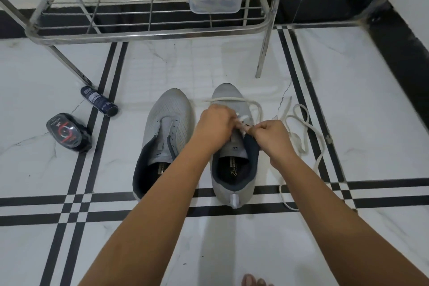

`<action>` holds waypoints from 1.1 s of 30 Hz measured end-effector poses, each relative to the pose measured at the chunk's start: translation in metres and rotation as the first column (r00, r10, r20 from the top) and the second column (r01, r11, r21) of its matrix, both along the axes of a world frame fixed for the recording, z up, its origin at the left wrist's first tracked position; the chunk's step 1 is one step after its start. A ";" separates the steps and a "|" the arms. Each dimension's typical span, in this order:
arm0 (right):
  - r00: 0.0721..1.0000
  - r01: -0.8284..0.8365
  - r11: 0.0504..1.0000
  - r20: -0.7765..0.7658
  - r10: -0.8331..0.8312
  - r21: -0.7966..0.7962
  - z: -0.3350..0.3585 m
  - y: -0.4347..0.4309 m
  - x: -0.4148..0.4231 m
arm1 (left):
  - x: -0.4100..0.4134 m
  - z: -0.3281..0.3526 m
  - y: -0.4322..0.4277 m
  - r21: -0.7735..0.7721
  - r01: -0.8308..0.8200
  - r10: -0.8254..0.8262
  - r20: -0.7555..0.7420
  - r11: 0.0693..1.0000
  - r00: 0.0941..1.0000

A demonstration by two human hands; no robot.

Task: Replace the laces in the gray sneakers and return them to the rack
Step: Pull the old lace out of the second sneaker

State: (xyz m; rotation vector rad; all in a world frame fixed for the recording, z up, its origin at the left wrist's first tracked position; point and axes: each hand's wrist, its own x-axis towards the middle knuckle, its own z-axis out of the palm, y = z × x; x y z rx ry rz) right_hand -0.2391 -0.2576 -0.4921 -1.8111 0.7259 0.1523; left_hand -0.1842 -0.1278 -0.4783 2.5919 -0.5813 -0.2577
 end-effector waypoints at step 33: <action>0.996 -0.071 0.997 -0.048 0.073 0.030 0.012 -0.006 -0.005 | 0.002 0.011 0.031 -0.458 -0.713 0.649 -0.321 0.530 0.689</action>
